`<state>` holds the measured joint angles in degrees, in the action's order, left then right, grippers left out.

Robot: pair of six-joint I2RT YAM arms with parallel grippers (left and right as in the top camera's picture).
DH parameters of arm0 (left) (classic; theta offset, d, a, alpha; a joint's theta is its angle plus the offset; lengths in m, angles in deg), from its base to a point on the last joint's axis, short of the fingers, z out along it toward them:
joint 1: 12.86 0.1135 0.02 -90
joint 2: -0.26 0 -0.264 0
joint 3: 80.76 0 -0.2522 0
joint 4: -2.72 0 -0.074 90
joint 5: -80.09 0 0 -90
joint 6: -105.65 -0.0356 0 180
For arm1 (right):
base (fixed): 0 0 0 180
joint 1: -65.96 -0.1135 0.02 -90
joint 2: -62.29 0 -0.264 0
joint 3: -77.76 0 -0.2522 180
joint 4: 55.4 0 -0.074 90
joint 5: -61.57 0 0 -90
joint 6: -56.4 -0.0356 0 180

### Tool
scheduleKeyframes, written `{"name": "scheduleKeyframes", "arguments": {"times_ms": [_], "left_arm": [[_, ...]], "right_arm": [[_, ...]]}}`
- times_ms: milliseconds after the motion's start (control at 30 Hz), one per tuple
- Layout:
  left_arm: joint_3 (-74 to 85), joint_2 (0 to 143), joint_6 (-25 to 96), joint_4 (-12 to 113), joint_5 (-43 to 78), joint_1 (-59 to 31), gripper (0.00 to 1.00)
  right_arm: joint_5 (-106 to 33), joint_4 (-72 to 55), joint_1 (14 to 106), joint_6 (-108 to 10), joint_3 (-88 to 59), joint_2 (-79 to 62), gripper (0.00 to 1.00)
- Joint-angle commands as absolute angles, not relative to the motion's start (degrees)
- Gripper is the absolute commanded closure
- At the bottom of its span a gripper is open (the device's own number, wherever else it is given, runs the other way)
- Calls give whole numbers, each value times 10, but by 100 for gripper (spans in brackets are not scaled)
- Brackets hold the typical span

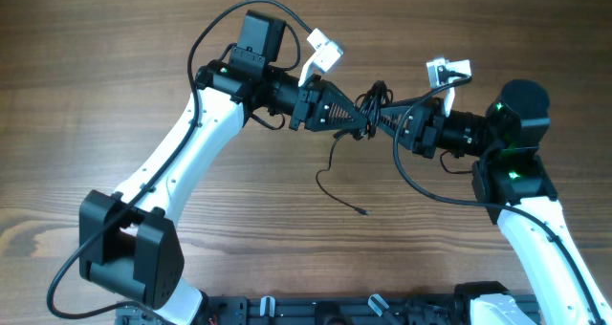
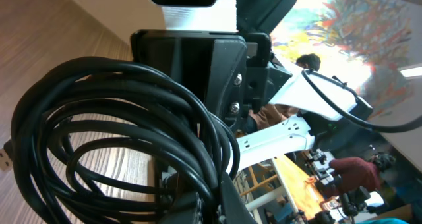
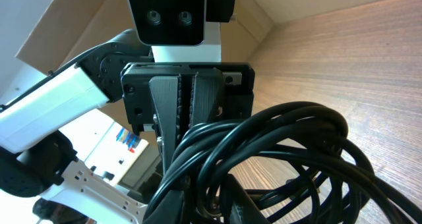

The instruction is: Untangle cables

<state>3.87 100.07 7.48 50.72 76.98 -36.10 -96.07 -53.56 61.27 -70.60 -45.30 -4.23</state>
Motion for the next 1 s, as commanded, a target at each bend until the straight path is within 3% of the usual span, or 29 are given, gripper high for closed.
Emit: {"name": "scheduleKeyframes", "arguments": {"times_ms": [0,33,67,133,167,333,500,633,833,967], "left_arm": [[37,1000,78,503,805,-385,96],[37,1000,78,503,805,-385,96],[37,1000,78,503,805,-385,96],[37,1000,78,501,805,-385,96],[37,1000,78,501,805,-385,96],[37,1000,86,501,805,-386,96],[37,1000,86,501,787,-383,96],[37,1000,87,540,619,-380,96],[37,1000,218,555,353,-340,96],[37,1000,238,596,223,-302,96]], "right_arm": [[-903,-531,607,-698,-459,-49,73],[-899,-530,607,-698,-459,-49,64],[-897,-529,607,-697,-459,-49,66],[-897,-522,607,-696,-459,-49,94],[-894,-515,607,-696,-459,-49,96],[-844,-480,607,-696,-460,-52,92],[-859,-500,613,-696,-460,-50,96],[-945,-566,619,-715,-460,-39,96],[-945,-550,621,-728,-460,-38,96],[-946,-549,621,-760,-460,-38,96]]}}
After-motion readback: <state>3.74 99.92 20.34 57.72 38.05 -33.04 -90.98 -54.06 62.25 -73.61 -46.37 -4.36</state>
